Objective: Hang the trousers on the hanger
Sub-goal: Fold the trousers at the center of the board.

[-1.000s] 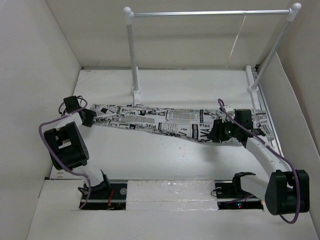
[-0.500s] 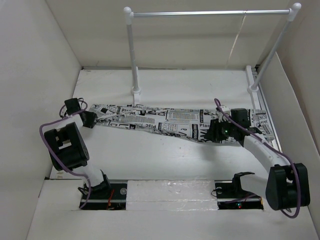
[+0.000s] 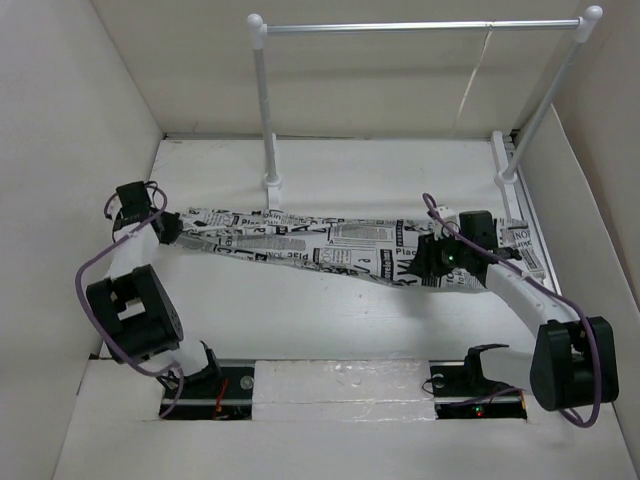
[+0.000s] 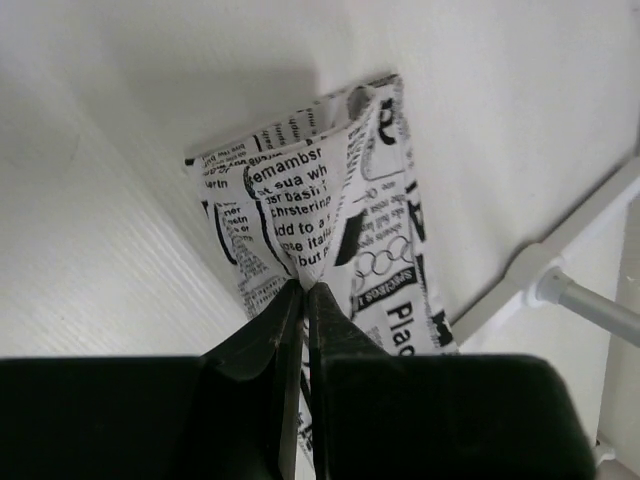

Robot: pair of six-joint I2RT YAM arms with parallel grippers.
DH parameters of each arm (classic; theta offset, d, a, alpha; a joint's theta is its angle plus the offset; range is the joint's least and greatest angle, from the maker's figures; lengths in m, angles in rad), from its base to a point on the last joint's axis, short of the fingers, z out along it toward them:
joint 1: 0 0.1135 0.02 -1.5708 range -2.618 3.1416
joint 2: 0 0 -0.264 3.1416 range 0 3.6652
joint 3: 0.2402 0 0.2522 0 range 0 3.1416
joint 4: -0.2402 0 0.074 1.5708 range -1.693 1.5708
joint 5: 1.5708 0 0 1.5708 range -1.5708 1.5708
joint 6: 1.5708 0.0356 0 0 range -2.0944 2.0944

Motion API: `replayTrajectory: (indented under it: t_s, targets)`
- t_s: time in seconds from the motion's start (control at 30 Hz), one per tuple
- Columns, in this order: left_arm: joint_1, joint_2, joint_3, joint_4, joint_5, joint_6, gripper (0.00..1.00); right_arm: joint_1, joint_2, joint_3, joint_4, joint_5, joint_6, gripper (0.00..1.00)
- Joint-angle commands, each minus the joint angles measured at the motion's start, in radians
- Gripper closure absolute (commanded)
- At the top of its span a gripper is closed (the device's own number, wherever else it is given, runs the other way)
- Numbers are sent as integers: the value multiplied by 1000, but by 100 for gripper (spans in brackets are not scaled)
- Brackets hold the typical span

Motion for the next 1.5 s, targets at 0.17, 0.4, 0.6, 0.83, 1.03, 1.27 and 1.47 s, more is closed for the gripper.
replayTrajectory:
  t_s: [0.17, 0.4, 0.6, 0.83, 1.03, 1.27, 1.47]
  targets:
    - [10, -226, 70, -205, -120, 96, 100, 8, 50, 65, -16, -16, -110, 47]
    - [10, -176, 145, -262, -148, 120, 100, 8, 96, 96, -2, -41, -119, 47]
    - [10, 43, 236, -262, -120, 96, 100, 8, 99, 133, -26, -41, -114, 46]
    - [-25, 335, 567, -258, -111, 39, 95, 65, 88, 159, -49, 16, -85, 46]
    - [-54, 427, 627, -117, 2, 4, 89, 180, 45, 125, -54, 91, -39, 46]
    - [-54, 424, 659, -147, 7, 97, 55, 290, 35, 130, -34, 115, 2, 46]
    - [-45, 190, 379, -38, -79, 172, 66, 364, 21, 145, -28, 155, 7, 56]
